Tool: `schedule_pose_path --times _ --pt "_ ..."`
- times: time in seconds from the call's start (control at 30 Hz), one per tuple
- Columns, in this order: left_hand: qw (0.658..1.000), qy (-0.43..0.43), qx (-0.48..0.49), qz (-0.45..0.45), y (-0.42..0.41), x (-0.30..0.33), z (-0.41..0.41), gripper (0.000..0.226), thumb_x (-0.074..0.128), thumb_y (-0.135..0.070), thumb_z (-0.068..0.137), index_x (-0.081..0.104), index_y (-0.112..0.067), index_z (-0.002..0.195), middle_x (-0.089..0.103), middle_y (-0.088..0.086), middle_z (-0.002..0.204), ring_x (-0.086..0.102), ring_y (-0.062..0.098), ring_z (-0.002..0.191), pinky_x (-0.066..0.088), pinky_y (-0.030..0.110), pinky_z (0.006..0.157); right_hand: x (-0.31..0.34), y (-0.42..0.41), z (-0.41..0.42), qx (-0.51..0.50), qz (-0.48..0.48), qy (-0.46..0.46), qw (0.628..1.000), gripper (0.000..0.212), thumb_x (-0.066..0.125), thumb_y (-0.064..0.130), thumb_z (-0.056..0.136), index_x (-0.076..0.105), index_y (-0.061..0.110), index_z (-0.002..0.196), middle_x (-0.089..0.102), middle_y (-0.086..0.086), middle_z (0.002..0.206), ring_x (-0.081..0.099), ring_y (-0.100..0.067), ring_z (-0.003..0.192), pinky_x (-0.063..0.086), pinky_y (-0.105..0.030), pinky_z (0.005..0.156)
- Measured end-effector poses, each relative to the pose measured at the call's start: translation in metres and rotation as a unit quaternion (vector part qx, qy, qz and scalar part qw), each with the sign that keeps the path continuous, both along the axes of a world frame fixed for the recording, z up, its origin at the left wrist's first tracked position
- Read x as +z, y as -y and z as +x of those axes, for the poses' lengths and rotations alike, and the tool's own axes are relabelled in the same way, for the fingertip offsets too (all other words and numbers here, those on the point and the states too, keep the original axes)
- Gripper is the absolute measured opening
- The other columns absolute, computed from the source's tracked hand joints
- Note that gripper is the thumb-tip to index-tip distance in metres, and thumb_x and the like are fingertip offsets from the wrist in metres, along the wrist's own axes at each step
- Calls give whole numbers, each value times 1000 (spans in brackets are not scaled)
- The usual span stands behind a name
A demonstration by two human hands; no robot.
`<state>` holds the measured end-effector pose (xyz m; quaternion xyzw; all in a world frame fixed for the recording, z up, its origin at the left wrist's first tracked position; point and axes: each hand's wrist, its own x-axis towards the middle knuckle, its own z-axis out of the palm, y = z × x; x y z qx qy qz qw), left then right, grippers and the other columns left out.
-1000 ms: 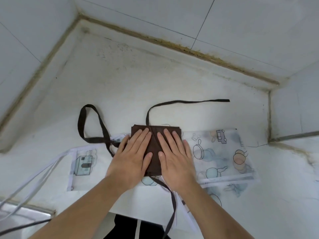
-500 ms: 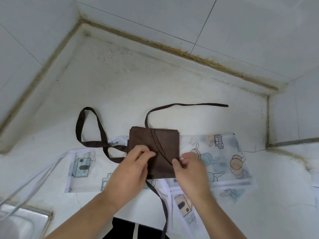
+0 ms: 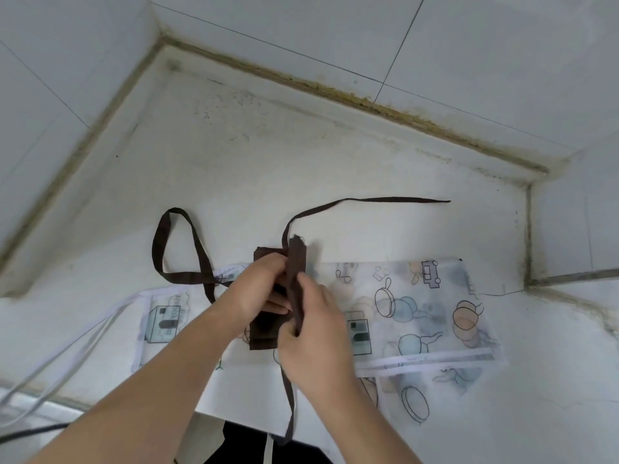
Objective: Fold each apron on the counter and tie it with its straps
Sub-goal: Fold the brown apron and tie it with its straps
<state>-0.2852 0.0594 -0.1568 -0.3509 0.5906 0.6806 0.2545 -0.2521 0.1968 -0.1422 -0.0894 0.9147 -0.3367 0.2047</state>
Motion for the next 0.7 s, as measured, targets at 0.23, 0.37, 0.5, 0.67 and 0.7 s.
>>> schedule_pose_path --times 0.23,0.37,0.5,0.67,0.7 --pt "999 -45 19 -9 14 -17 7 16 67 -28 100 77 -22 110 81 2 104 75 26 107 56 34 91 -27 23 27 92 73 -76 990 79 70 12 79 39 17 152 39 1 125 47 -21 114 54 -35 96" --pt "997 -47 36 -52 10 -15 4 19 62 -5 98 77 -17 97 79 1 86 73 19 85 56 27 72 -34 13 28 50 103 -104 988 83 77 7 71 45 26 145 42 2 124 45 -18 110 54 -29 91" --pt "945 -104 -100 -295 11 -7 10 8 59 -20 93 67 -20 92 70 -4 80 65 16 76 58 41 72 -40 7 32 60 110 -137 983 88 76 -1 65 51 26 145 46 4 114 49 -17 103 59 -31 79" --pt "854 -136 -145 -481 21 -7 12 15 64 -32 95 56 -22 87 60 -4 82 59 21 77 52 38 65 -38 7 35 63 114 -198 971 74 69 -5 64 64 20 134 51 1 107 50 -20 99 56 -32 78" --pt "860 -133 -144 -471 25 -13 13 15 66 -30 96 56 -20 89 60 -3 84 58 21 78 49 37 65 -37 9 37 74 117 -218 966 69 66 -5 66 67 20 131 52 1 107 51 -21 98 55 -33 81"
